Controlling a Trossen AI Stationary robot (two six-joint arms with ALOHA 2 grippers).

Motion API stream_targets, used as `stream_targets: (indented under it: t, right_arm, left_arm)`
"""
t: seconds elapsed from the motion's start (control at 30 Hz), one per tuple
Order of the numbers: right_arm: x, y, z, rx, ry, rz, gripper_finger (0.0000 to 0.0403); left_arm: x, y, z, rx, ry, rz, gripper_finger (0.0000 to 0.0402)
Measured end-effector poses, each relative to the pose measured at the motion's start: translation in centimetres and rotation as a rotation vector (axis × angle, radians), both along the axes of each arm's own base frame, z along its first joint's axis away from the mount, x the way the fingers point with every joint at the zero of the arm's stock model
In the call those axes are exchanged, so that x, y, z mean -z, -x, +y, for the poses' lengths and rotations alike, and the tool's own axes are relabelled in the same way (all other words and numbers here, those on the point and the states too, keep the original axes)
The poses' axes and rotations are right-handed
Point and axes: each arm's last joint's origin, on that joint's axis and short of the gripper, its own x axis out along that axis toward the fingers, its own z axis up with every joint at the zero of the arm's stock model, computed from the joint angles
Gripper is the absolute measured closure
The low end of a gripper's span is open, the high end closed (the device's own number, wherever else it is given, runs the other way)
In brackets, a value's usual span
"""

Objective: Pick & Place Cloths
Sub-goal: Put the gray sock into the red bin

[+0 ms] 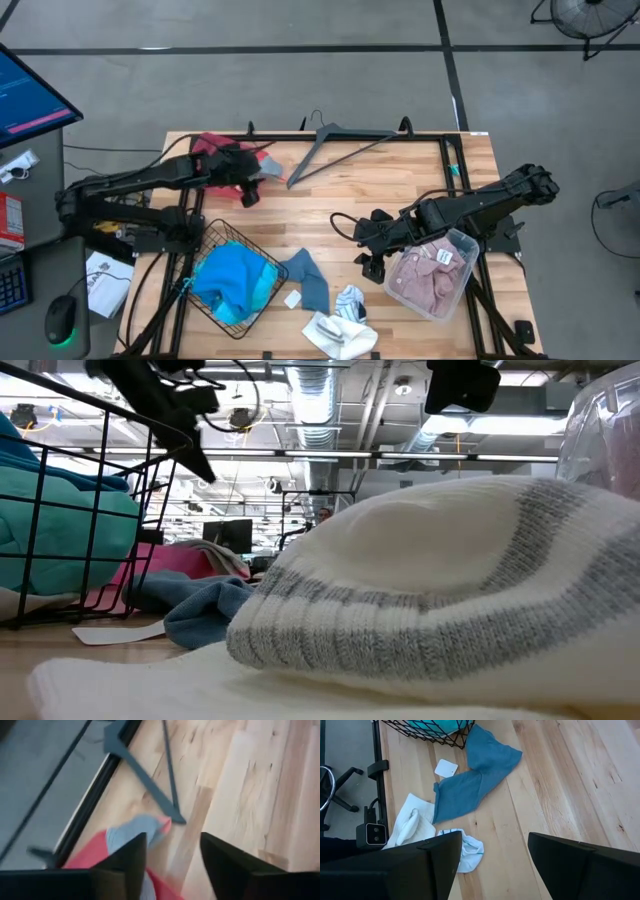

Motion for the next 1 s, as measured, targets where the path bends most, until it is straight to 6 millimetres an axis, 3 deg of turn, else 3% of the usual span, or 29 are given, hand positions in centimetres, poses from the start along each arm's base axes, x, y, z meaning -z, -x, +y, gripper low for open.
stream_targets:
  t: [0.17, 0.3, 0.83, 1.0]
  right_arm:
    - [0.0, 0.0, 0.0, 0.000, 0.000, 0.000, 0.0178]
    - [0.0, 0.0, 0.0, 0.000, 0.000, 0.000, 0.0178]
    - [0.0, 0.0, 0.0, 0.000, 0.001, 0.000, 0.0178]
    - [0.0, 0.0, 0.0, 0.000, 0.001, 0.000, 0.0178]
  left_arm:
    - [1.8, -3.4, 0.7, 0.020, -0.045, 0.005, 0.0157]
    - [3.9, -5.3, 1.4, -0.009, -0.059, 0.057, 0.0130]
    - [10.0, -8.3, 2.6, 0.060, -0.135, 0.356, 0.0126]
    - [11.1, -9.5, 3.2, 0.009, -0.195, 0.432, 0.0126]
